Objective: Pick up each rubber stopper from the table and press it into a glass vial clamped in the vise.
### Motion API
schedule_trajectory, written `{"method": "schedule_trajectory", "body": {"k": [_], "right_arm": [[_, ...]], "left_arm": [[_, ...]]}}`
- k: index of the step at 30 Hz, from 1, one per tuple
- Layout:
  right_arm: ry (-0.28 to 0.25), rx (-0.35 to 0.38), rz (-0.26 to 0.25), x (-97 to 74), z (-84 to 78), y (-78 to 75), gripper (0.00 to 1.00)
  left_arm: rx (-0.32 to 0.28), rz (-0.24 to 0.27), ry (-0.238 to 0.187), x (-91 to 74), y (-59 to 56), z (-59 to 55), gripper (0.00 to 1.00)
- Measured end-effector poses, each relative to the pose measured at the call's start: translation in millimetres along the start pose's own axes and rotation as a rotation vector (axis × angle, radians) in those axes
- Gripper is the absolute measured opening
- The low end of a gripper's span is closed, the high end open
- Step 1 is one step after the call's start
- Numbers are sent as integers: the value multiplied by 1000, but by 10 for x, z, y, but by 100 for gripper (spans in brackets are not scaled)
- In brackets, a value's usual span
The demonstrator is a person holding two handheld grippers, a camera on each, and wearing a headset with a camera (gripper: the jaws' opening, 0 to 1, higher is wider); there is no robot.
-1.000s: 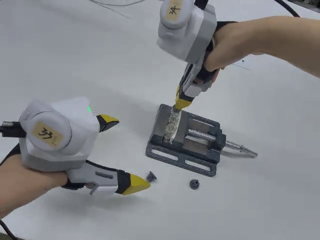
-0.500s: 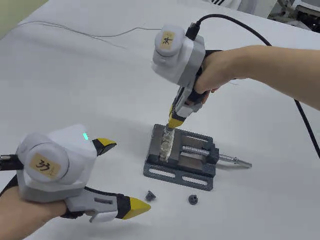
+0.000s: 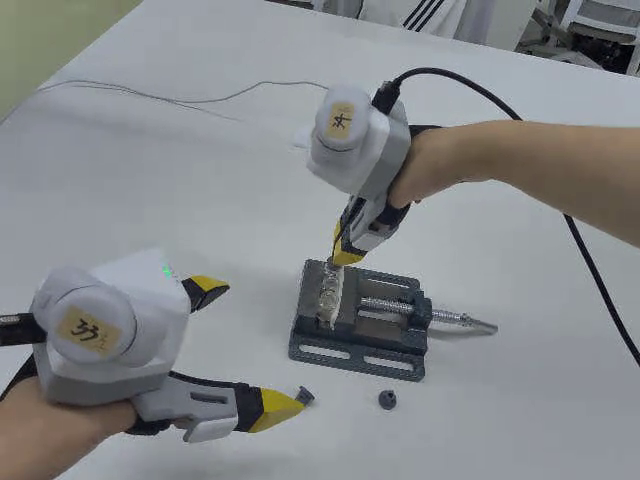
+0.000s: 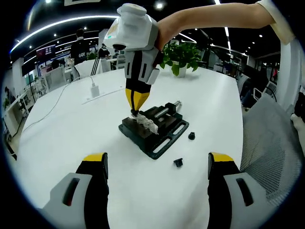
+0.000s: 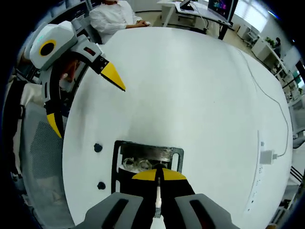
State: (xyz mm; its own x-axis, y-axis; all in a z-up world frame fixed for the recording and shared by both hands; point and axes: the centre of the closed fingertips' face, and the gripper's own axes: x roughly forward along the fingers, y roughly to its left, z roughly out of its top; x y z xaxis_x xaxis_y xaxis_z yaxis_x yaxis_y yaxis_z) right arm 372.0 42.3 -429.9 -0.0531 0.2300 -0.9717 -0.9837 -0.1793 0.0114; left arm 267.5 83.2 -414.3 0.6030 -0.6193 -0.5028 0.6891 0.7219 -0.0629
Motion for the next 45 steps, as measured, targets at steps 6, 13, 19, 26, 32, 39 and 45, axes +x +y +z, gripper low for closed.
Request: {"method": "schedule_trajectory", "body": {"k": [6, 13, 19, 26, 32, 39, 45], "right_arm": [[0, -4, -3, 2, 4, -8, 0], [-1, -35, 12, -32, -46, 41, 16], [-137, -59, -17, -125, 59, 107, 42], [-196, -97, -25, -160, 38, 268, 56], [-234, -106, -14, -160, 9, 434, 54], [-269, -112, 7, -167, -23, 628, 51], [-278, -110, 14, -166, -115, 777, 48]], "left_arm": [[-7, 8, 2, -50, -47, -44, 85], [-14, 16, 5, -91, -52, -75, 85], [-19, 22, 3, -115, -40, -85, 85], [-21, 26, -1, -134, -32, -91, 85], [-18, 32, 0, -154, -32, -100, 85], [-20, 37, 4, -173, -40, -124, 85], [-23, 36, 7, -180, -66, -147, 84]]}}
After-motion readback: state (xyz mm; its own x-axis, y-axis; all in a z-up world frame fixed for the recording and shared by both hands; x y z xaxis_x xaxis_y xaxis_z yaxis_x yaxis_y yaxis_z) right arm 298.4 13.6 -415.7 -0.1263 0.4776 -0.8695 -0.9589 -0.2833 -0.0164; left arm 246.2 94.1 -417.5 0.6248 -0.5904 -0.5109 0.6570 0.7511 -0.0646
